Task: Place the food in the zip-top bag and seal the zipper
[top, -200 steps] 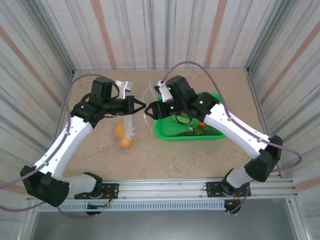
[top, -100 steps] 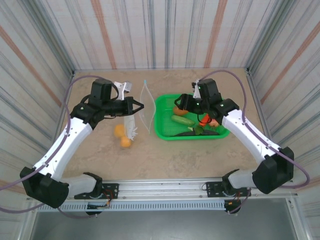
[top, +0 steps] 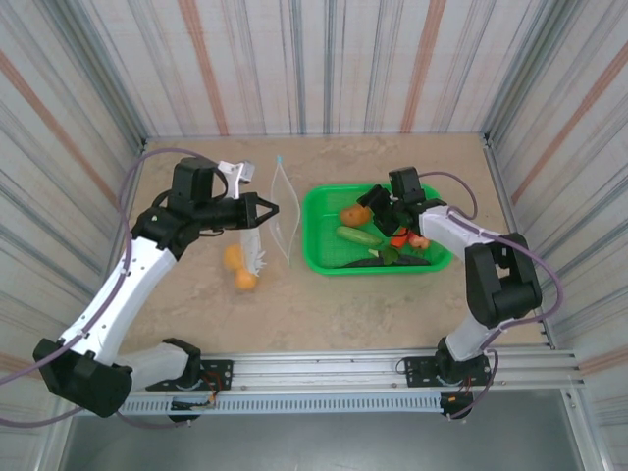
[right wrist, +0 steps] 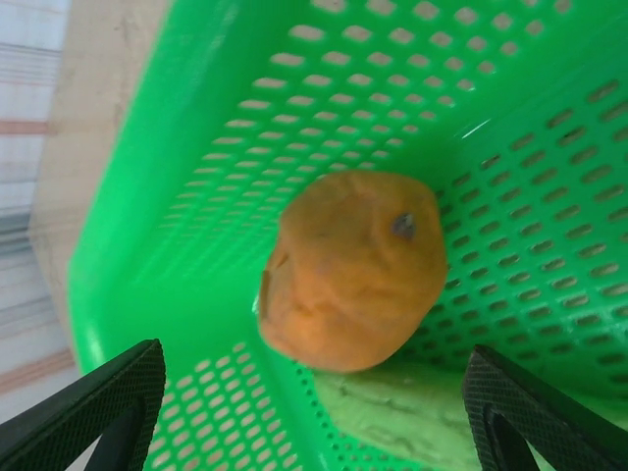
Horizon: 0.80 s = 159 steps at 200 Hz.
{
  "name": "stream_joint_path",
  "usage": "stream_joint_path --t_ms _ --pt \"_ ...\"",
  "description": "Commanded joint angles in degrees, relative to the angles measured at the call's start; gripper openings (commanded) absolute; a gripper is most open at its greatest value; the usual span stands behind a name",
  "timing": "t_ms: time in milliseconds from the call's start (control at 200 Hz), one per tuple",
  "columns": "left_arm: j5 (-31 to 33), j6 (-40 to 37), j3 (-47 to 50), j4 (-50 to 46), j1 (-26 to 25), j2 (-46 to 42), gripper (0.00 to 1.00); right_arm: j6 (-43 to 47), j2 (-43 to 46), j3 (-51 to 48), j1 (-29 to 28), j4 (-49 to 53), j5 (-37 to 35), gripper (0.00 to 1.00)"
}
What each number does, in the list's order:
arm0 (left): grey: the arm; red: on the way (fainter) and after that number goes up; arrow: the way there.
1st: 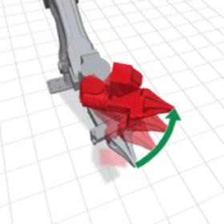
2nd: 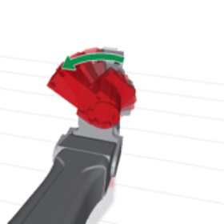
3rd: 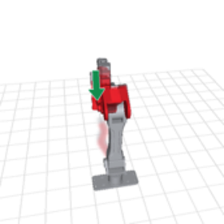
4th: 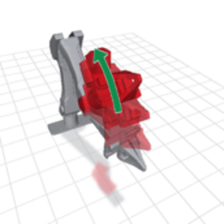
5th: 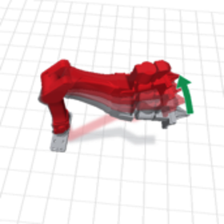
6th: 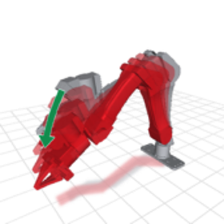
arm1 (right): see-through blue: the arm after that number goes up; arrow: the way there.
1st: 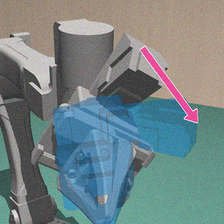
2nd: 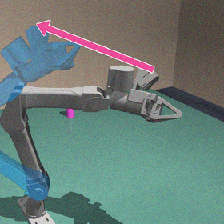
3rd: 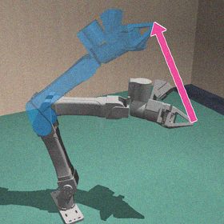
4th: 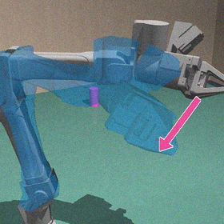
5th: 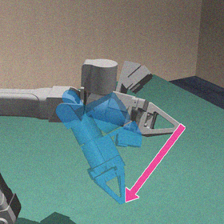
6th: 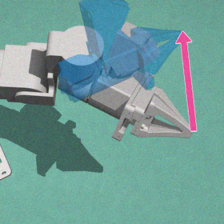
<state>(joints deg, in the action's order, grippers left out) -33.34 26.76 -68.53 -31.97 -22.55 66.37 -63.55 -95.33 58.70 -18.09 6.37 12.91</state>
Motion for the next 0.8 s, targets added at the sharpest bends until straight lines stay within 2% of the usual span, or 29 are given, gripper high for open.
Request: stream_joint_path --t_ms 0,225,371,461,701,791 --pt "0.38 -1.67 1.16 -1.06 0.22 -2.04 0.00 -2.37 -3.42 1.49 -0.11 -3.05 -1.59 0.83" --pt "0.47 -2.06 0.95 -1.14 0.14 -2.04 0.00 -2.11 -7.65 0.12 0.10 -7.29 0.06 0.82" --pt "0.22 -1.89 0.92 -0.96 0.13 -1.60 0.00 -2.44 -9.50 -1.12 0.43 -11.18 1.70 0.76" --pt "0.28 -1.96 0.84 -1.00 0.13 -1.39 0.00 -2.07 -10.30 -1.50 0.77 -12.14 2.19 0.71" --pt "0.12 -1.83 0.93 -0.92 0.13 -0.83 0.00 -2.50 -9.83 -3.83 1.65 -16.66 3.64 0.49" --pt "-0.05 -1.89 0.77 -1.00 0.13 -0.58 0.00 -2.03 -8.46 -4.48 1.66 -17.35 3.82 0.45"
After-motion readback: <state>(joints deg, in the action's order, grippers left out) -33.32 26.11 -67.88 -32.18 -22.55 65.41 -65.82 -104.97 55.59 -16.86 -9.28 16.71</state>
